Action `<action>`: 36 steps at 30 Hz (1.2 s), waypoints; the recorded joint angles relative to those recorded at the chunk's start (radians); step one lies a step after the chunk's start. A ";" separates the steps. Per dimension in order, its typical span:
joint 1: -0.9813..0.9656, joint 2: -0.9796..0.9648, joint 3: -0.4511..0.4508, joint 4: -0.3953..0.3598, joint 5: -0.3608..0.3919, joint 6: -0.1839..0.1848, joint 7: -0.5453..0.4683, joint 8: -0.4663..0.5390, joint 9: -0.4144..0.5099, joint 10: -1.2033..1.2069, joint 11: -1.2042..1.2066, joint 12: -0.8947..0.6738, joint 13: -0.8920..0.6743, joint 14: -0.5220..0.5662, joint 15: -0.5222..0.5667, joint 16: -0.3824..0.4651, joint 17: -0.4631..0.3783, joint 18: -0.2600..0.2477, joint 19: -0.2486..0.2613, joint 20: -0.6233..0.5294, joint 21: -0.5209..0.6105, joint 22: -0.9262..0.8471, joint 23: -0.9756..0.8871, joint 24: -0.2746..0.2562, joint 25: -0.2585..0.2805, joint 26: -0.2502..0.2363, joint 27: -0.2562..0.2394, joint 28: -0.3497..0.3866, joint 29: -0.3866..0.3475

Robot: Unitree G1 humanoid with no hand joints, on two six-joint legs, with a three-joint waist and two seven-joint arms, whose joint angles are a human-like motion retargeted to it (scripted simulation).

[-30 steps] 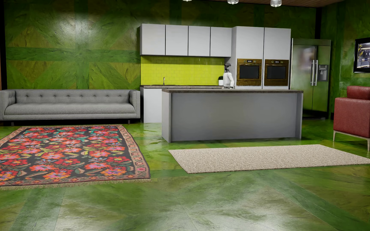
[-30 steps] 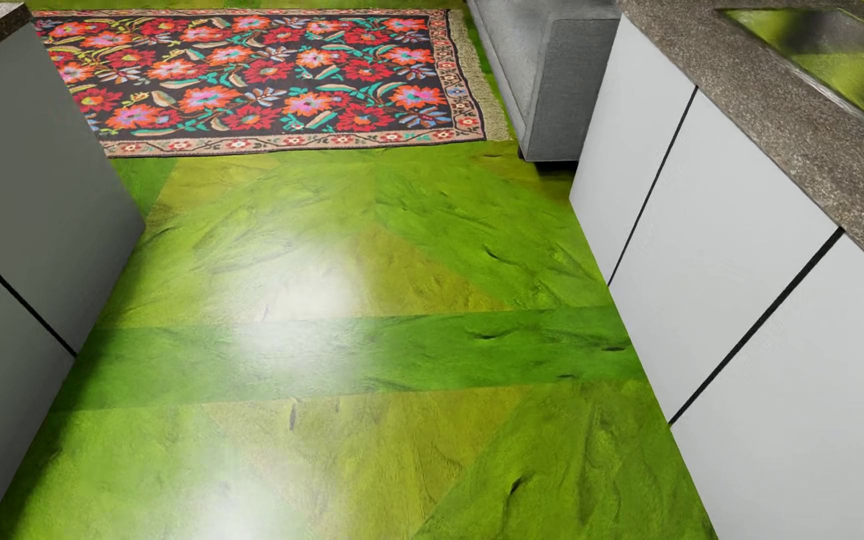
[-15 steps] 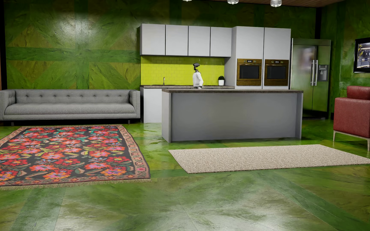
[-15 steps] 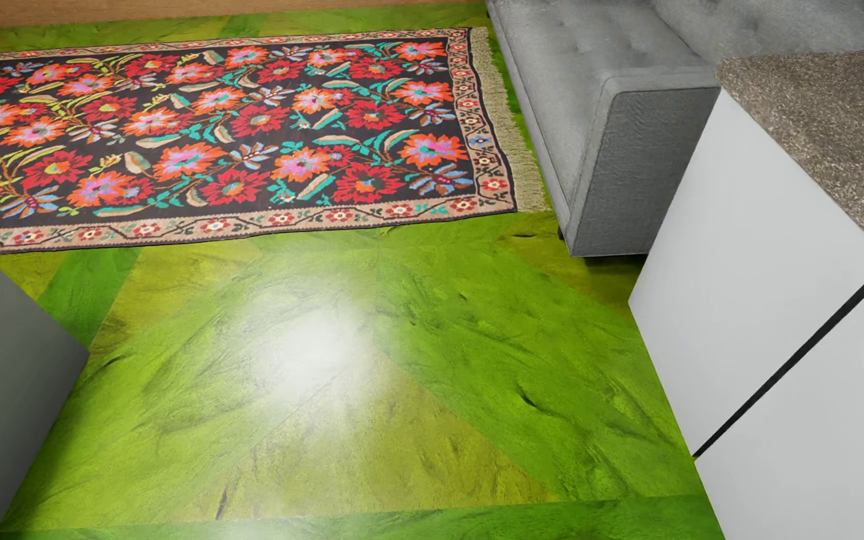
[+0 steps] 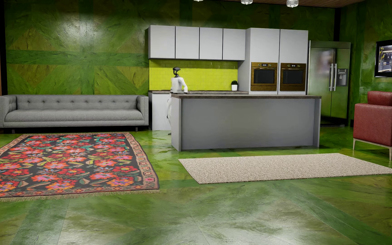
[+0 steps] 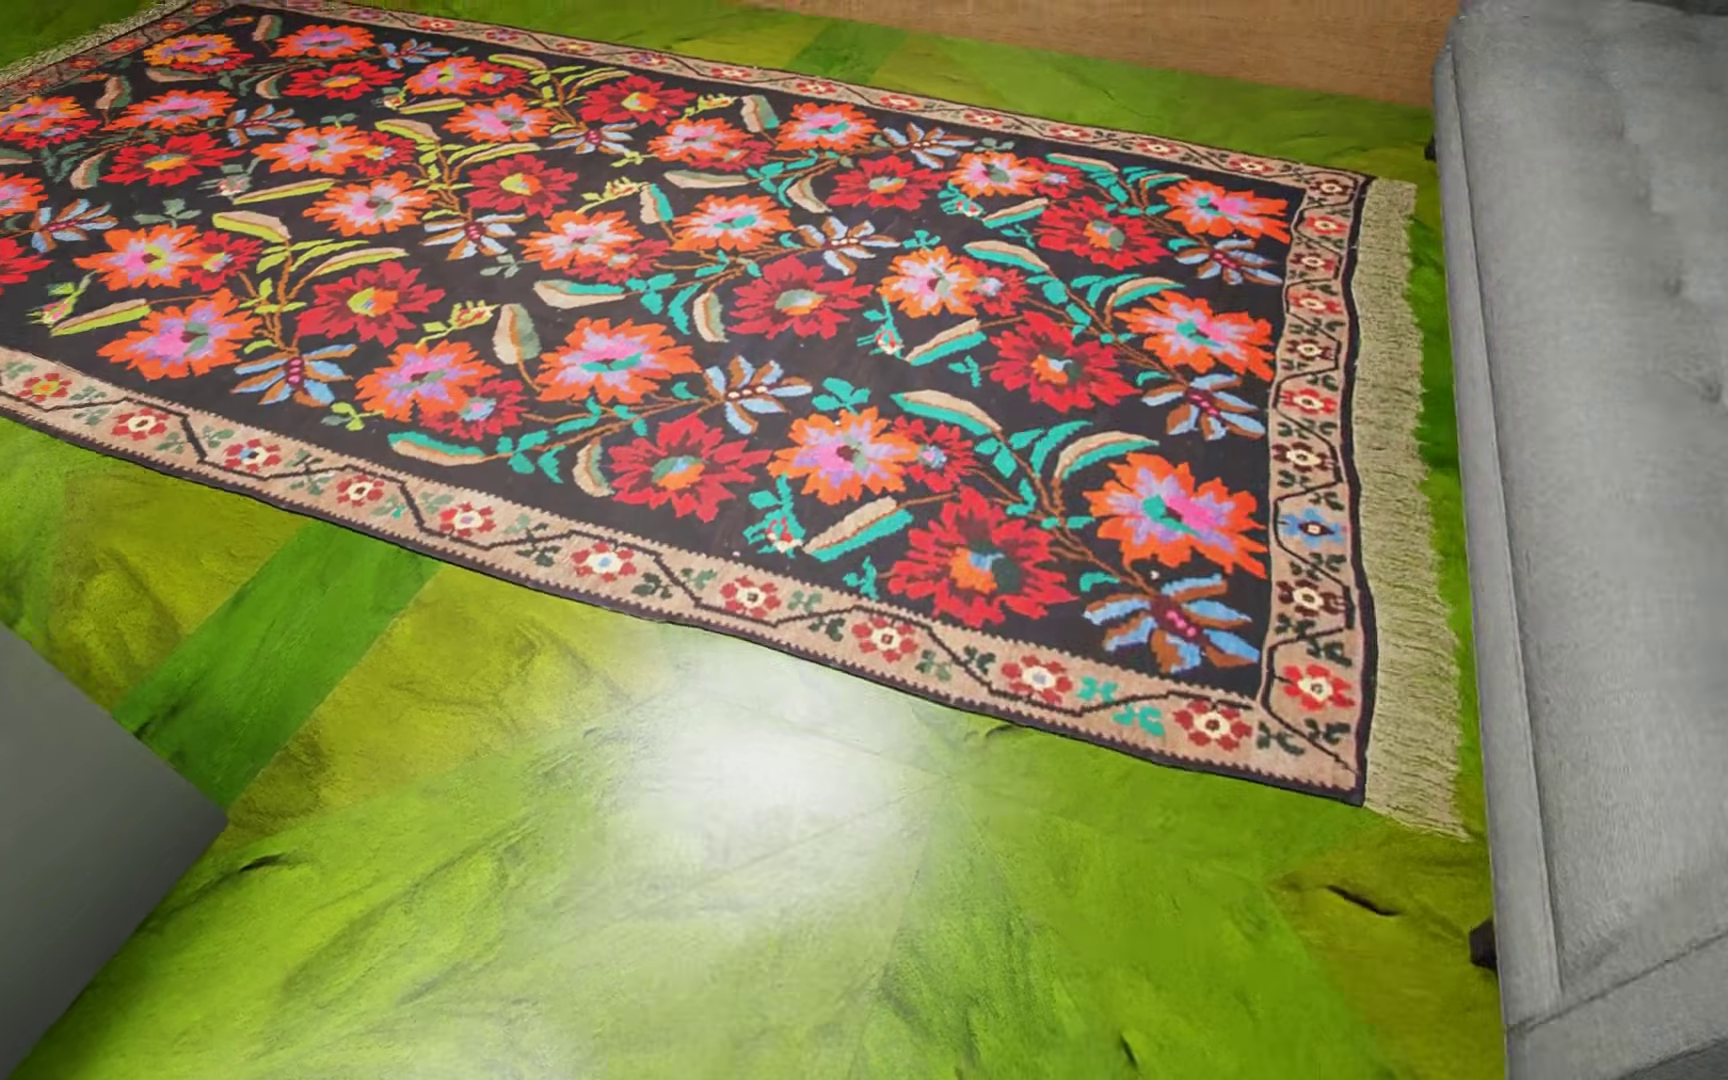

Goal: Circle the counter

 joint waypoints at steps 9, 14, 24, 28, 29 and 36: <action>0.590 -0.473 -0.324 0.217 -0.043 -0.011 0.000 0.000 -0.042 -0.217 -1.040 -0.120 0.176 0.423 -0.208 0.026 0.044 0.000 0.000 0.097 0.033 -0.424 0.025 0.000 0.000 0.000 0.000 0.000 0.000; 0.259 -0.345 -0.191 0.256 0.150 0.030 0.000 0.000 -0.027 0.501 -0.774 -0.087 0.039 0.370 0.149 -0.024 0.001 0.000 0.000 0.027 0.005 -0.110 0.062 0.000 0.000 0.000 0.000 0.000 0.000; -0.324 0.559 0.257 0.274 -0.001 -0.102 0.000 0.000 -0.003 -0.150 -1.057 0.062 -0.256 0.013 -0.289 0.051 -0.078 0.000 0.000 0.065 -0.155 0.096 -0.270 0.000 0.000 0.000 0.000 0.000 0.000; -0.214 0.363 0.177 0.127 -0.068 -0.178 0.000 0.000 0.015 0.138 -0.365 0.049 -0.138 0.048 0.222 0.027 0.001 0.000 0.000 0.051 -0.130 0.164 -0.222 0.000 0.000 0.000 0.000 0.000 0.000; -0.121 0.249 0.128 0.101 -0.048 -0.174 0.000 0.000 0.028 0.108 -0.195 0.038 -0.123 0.019 0.154 0.013 0.016 0.000 0.000 0.057 -0.078 0.130 -0.175 0.000 0.000 0.000 0.000 0.000 0.000; 0.469 -0.267 -0.249 0.153 0.026 -0.109 0.000 0.000 0.011 -0.223 -1.042 -0.128 0.127 -0.069 -0.173 0.011 0.031 0.000 0.000 0.133 0.155 -0.350 0.074 0.000 0.000 0.000 0.000 0.000 0.000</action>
